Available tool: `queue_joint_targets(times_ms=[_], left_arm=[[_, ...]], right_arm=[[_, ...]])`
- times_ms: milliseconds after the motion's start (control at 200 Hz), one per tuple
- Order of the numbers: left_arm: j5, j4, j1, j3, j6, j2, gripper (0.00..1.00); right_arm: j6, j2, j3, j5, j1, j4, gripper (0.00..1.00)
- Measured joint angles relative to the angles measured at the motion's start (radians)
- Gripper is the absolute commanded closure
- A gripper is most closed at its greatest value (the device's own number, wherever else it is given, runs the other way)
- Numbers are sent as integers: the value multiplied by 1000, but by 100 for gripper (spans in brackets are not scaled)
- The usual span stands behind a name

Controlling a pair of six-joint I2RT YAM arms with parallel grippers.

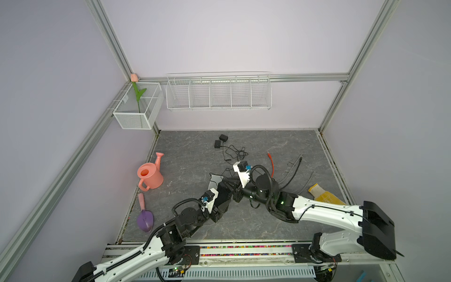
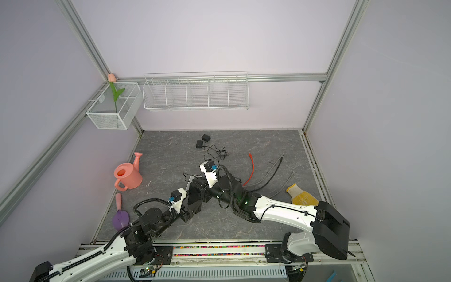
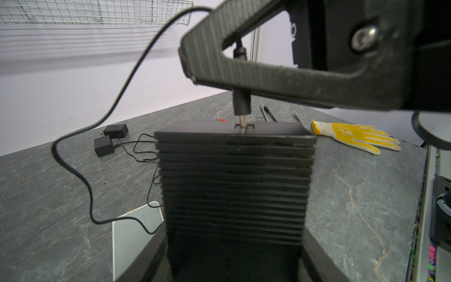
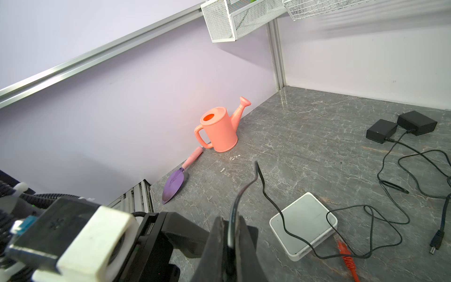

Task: Insert the plug into the switch port
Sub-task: 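Press the black plug down into the box's top port with the right gripper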

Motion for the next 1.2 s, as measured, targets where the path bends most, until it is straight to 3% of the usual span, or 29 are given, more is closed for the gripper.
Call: queue_joint_targets(times_ms=[525, 1200], left_arm=[[-14, -60, 0, 0, -2, -36, 100], [-76, -92, 0, 0, 2, -51, 100]], right_arm=[[33, 32, -11, 47, 20, 37, 93], [120, 88, 11, 196, 61, 51, 93]])
